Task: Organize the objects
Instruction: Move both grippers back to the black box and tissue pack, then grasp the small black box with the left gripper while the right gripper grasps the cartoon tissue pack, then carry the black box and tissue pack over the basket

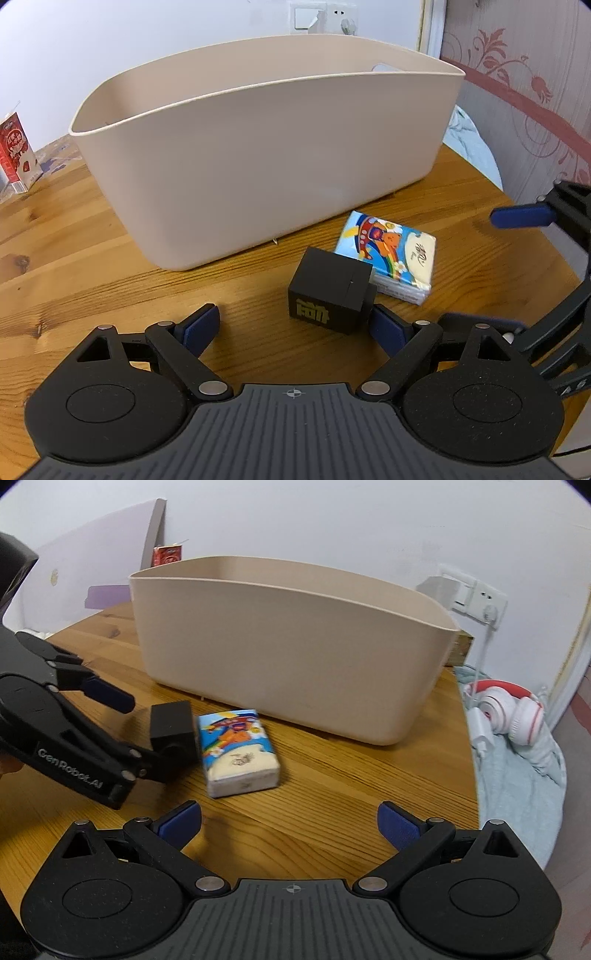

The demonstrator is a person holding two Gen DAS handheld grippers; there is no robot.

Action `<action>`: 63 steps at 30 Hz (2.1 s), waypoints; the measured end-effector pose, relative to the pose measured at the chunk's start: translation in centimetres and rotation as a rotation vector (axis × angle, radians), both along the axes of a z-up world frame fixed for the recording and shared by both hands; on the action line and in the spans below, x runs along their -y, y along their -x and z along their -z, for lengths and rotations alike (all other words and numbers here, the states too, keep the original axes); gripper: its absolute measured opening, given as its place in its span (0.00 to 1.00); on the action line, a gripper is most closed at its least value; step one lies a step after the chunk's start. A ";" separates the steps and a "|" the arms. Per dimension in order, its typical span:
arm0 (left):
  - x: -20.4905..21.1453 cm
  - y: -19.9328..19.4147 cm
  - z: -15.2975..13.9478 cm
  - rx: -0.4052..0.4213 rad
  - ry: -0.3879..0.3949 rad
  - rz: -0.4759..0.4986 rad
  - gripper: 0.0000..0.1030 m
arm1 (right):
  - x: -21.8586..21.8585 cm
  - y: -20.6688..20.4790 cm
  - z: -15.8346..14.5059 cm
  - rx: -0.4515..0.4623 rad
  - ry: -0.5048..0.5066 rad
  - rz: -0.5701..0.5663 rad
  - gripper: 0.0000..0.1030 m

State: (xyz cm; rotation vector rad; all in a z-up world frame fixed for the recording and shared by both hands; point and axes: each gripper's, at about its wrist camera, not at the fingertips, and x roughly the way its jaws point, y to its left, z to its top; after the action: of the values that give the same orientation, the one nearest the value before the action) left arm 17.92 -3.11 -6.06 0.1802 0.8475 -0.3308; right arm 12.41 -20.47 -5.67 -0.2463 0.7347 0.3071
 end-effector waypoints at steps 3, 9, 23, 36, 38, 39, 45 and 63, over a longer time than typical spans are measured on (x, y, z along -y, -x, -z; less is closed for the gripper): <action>-0.3 -0.5 0.1 0.001 0.014 0.017 0.87 | -0.8 -0.4 0.3 -0.002 0.011 -0.017 1.00; -0.7 -1.6 0.1 0.001 0.016 0.006 0.85 | -1.4 -1.3 0.7 0.005 -0.004 -0.020 1.00; -0.8 -1.2 -0.6 0.019 0.016 0.020 0.44 | -2.8 -2.4 0.7 0.001 -0.061 -0.080 0.46; -1.9 -0.3 -0.9 0.042 0.034 -0.002 0.44 | -1.7 0.2 -0.6 0.056 -0.050 -0.060 0.43; -2.1 0.0 -1.3 0.055 0.039 -0.005 0.44 | -1.4 0.8 -0.9 0.069 -0.053 -0.059 0.43; -2.2 0.2 -1.5 0.061 0.042 -0.006 0.44 | -1.3 1.0 -1.1 0.075 -0.053 -0.059 0.43; -3.1 1.1 -3.1 0.096 0.059 -0.010 0.44 | -0.8 2.4 -2.4 0.106 -0.070 -0.055 0.43; -4.8 2.2 -8.4 0.215 0.110 -0.017 0.44 | 0.3 4.4 -7.7 0.274 -0.114 -0.021 0.43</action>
State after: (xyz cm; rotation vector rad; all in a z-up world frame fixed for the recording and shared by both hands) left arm 15.70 1.71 2.31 0.1041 0.6166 -0.3352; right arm 8.01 -20.75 2.02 -0.1834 0.4425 0.3269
